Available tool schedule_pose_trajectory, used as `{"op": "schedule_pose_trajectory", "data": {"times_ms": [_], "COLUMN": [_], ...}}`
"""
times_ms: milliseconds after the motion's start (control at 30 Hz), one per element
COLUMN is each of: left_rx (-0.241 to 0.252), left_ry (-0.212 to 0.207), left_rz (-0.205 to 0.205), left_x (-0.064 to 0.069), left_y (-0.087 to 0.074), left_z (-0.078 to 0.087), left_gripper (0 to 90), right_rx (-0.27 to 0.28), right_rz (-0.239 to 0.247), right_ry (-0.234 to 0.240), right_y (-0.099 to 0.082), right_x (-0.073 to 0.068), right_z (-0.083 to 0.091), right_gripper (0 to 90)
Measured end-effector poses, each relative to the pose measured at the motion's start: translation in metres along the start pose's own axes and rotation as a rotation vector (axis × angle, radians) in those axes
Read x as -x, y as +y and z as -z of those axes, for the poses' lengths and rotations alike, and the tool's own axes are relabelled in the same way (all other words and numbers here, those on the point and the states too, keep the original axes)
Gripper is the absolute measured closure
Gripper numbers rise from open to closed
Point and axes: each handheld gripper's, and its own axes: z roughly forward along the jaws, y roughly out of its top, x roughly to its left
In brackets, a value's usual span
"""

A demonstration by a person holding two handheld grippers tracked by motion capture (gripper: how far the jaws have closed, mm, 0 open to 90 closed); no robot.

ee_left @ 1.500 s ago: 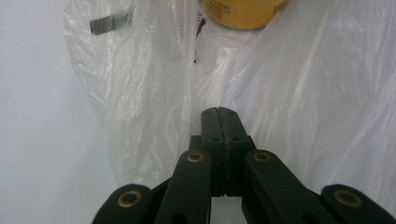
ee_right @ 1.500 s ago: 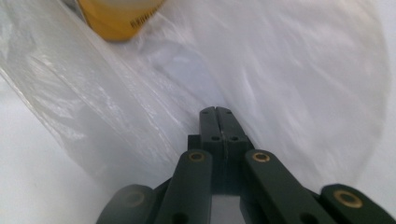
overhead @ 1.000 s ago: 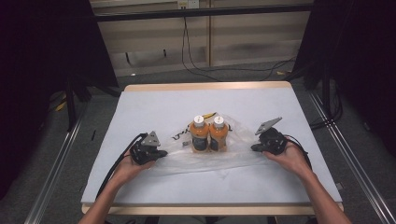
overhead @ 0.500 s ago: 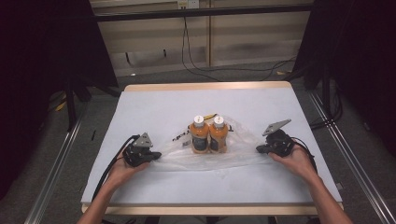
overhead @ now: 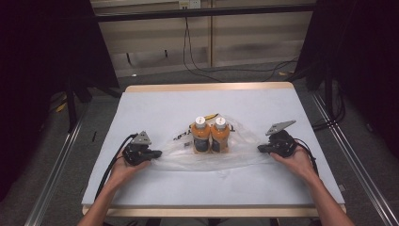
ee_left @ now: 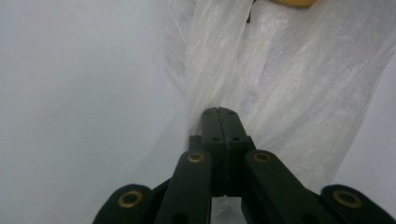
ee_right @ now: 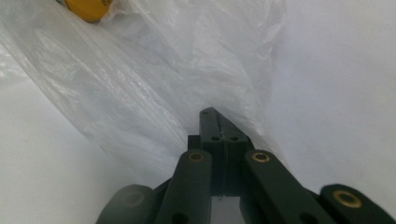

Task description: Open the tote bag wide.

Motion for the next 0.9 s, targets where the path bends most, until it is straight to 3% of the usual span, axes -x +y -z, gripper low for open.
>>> {"op": "schedule_pose_trajectory", "data": {"times_ms": [33, 233, 333, 433, 533, 600, 733, 900], "left_rx": [0.008, 0.032, 0.038, 0.08, 0.118, 0.129, 0.176, 0.221], "left_ry": [-0.006, -0.017, -0.016, -0.029, -0.043, -0.022, -0.019, -0.057], "left_rz": [0.016, 0.008, 0.016, 0.041, 0.039, 0.027, 0.046, 0.051], "left_x": [0.0, 0.004, 0.003, 0.007, 0.01, 0.014, 0.018, 0.027], "left_y": [-0.001, 0.0, 0.002, 0.003, 0.006, 0.009, 0.014, 0.02], "left_z": [0.0, 0.001, 0.005, 0.008, 0.012, 0.015, 0.018, 0.015], "left_gripper": [90.0, 90.0, 90.0, 87.3, 84.7, 81.0, 73.7, 72.8], "right_rx": [0.006, 0.115, 0.134, 0.151, 0.175, 0.192, 0.207, 0.236], "right_rz": [-0.015, -0.018, -0.019, -0.006, 0.011, 0.021, 0.034, 0.035], "right_ry": [0.018, 0.073, 0.086, 0.096, 0.112, 0.126, 0.138, 0.153], "right_y": [0.0, 0.009, 0.01, 0.013, 0.016, 0.019, 0.024, 0.029], "right_x": [-0.001, -0.003, -0.006, -0.012, -0.016, -0.019, -0.025, -0.028], "right_z": [0.001, 0.012, 0.015, 0.018, 0.02, 0.022, 0.023, 0.025], "right_gripper": [90.0, 90.0, 90.0, 90.0, 90.0, 90.0, 90.0, 90.0]}}
